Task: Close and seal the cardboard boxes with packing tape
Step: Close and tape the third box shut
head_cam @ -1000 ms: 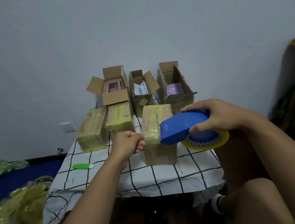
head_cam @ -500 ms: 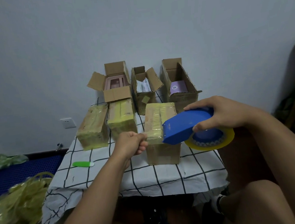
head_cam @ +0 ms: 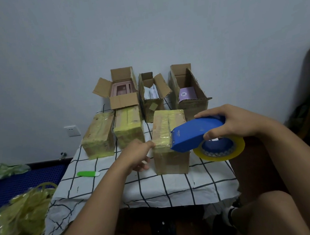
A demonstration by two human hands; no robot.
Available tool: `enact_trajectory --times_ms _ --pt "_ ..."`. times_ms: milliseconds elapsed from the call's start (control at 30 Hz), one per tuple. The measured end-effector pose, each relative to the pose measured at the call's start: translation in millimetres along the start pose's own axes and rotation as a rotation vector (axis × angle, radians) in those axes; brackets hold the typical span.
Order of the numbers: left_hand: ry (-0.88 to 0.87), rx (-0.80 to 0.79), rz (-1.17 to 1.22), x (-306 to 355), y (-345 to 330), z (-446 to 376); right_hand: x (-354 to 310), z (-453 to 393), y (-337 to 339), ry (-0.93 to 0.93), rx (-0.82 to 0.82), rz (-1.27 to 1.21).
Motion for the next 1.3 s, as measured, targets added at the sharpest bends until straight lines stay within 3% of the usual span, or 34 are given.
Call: enact_trajectory --times_ms 67,133,200,300,400,667,1300 --pt "-0.243 0.193 -0.174 9 3 -1 3 0 1 -0.001 0.012 -0.017" --pt "-0.602 0.350 -0.330 26 -4 14 3 0 1 -0.001 0.015 -0.027" --pt "-0.863 0.288 -0.498 33 -26 26 4 1 0 0.000 0.014 -0.030" --pt "-1.001 0.283 -0.701 30 -40 28 4 0 -1 0.000 0.008 -0.029" --pt "-1.017 0.347 -0.810 33 -46 25 6 -1 -1 0.004 0.009 -0.045" --pt "-0.890 0.265 -0.834 31 -59 18 13 1 -3 0.012 0.027 -0.082" --pt "-0.977 0.365 -0.974 32 -64 21 66 32 14 -0.041 0.034 -0.159"
Point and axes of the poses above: each hand's wrist, its own z-axis away from the middle knuckle, its own y-axis out of the back of the hand, x = y × z, the point moved 7 cm from there along -z, towards the middle knuckle, and after that the axes turned 9 degrees about -y, right-handed, at the moved point
